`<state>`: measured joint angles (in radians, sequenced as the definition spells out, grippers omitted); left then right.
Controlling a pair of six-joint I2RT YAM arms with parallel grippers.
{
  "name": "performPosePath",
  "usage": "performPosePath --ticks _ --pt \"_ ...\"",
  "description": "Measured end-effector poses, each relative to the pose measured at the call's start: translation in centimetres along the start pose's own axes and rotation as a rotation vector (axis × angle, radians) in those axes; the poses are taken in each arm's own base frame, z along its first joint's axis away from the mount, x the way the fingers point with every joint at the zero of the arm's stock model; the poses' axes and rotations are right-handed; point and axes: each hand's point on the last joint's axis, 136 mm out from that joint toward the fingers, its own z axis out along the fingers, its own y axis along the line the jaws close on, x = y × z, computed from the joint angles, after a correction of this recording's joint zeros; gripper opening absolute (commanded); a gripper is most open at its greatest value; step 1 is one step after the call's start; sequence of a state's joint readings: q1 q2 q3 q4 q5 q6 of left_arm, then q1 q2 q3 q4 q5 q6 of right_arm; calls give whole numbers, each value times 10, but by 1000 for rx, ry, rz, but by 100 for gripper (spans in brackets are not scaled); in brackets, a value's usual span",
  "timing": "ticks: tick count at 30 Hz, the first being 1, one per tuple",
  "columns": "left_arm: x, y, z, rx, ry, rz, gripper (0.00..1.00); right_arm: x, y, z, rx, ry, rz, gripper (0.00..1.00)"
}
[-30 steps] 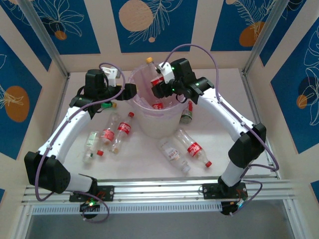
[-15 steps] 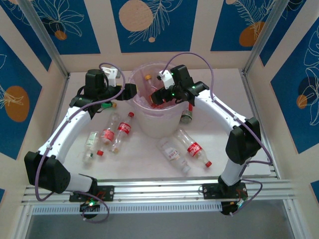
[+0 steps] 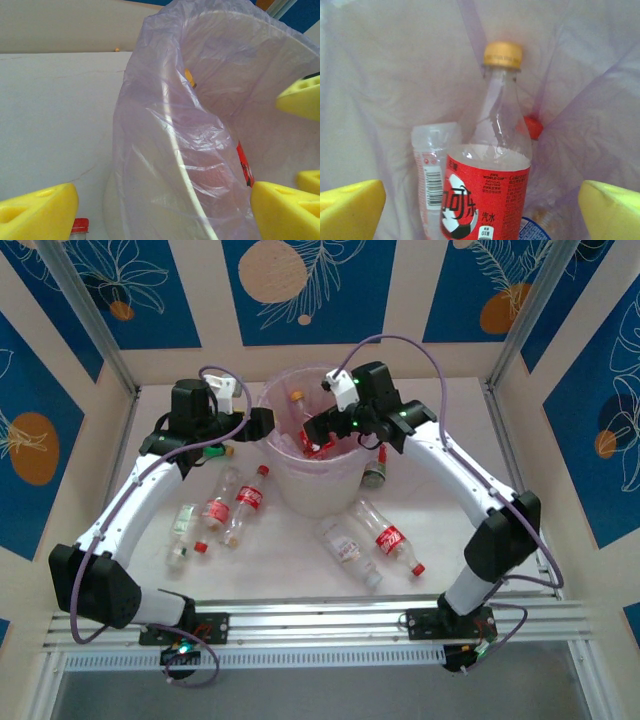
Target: Put the plastic bottles in the bin
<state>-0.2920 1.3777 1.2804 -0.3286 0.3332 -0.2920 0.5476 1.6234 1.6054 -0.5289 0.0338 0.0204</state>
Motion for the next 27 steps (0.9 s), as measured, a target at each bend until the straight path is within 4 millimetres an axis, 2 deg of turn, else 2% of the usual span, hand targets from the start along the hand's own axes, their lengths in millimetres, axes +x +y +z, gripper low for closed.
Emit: performPosePath --ticks 8,12,15,17,20,24,27 --pt "0 0 0 0 0 0 89 -35 0 -71 58 -153 77 99" --pt "0 0 0 0 0 0 88 -47 -14 -123 97 -244 185 99" --pt "0 0 0 0 0 0 88 -46 -29 -164 137 -306 273 99" --pt "0 0 0 0 0 0 88 -35 -36 -187 171 -324 320 100" --pt "0 0 0 0 0 0 89 -13 -39 -205 203 -307 380 98" --pt "0 0 0 0 0 0 88 31 -68 -209 304 -247 504 94" --pt "0 0 0 0 0 0 88 70 -98 -198 371 -174 612 92"
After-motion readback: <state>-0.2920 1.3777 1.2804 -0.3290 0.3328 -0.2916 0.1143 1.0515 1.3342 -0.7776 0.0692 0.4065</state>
